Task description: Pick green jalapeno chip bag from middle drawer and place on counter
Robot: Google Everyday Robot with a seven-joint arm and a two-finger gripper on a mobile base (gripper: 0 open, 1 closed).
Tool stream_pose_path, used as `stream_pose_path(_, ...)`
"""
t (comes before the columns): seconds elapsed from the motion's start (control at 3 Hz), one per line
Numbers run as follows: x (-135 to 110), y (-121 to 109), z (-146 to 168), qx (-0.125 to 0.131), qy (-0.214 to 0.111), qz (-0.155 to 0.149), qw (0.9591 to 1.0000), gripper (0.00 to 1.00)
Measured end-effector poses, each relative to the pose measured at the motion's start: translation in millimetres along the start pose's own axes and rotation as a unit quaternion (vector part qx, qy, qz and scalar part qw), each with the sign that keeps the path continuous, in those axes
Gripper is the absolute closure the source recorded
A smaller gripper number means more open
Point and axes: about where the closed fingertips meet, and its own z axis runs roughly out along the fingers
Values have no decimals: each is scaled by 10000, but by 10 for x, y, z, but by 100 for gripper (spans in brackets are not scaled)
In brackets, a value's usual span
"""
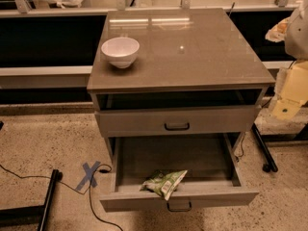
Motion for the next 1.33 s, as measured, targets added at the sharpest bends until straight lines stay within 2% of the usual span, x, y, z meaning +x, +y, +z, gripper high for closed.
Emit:
stream_pose_path(0.67,-27,-26,6,-74,-126,-44,9999,0)
stream_pose_path(1.0,-171,23,823,-954,-552,384,9932,0)
stream_pose_path(1.33,-211,318,1544,-1380,-845,867,9830,0)
